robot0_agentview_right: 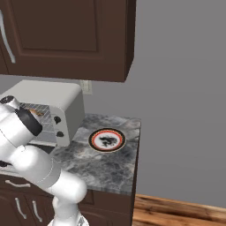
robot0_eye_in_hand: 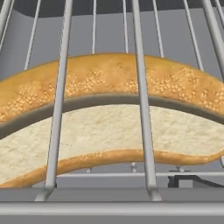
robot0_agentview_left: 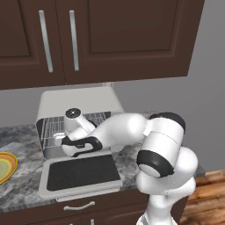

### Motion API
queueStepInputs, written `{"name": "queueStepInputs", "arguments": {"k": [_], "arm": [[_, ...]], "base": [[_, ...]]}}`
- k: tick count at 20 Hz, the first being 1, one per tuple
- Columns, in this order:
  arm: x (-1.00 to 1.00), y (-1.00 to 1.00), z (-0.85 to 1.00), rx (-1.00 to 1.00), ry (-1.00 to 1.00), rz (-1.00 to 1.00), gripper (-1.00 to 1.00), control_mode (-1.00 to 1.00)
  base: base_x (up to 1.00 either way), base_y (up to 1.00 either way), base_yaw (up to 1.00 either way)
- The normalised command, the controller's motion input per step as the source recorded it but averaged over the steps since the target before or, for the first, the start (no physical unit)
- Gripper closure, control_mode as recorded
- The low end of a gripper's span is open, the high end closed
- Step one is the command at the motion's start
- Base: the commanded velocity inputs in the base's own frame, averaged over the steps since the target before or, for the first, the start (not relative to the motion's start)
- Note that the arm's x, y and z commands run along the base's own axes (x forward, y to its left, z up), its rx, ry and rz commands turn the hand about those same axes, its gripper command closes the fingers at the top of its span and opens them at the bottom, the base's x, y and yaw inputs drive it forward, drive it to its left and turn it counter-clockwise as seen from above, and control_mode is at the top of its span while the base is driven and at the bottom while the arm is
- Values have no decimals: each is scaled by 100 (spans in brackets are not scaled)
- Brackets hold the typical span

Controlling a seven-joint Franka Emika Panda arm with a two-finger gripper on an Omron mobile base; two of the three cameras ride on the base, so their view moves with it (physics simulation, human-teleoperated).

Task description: Open the toaster oven door. Place the hotdog bun on the bottom rack in the toaster oven and place the chicken drumstick on the top rack.

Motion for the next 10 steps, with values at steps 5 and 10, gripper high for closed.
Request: {"name": "queueStepInputs", "arguments": {"k": [5, 10], "arm": [[25, 5, 0, 0, 0, 1, -100, -100], [-24, 9, 10, 0, 0, 8, -100, -100]], "base": [[0, 0, 0], [0, 0, 0]]}}
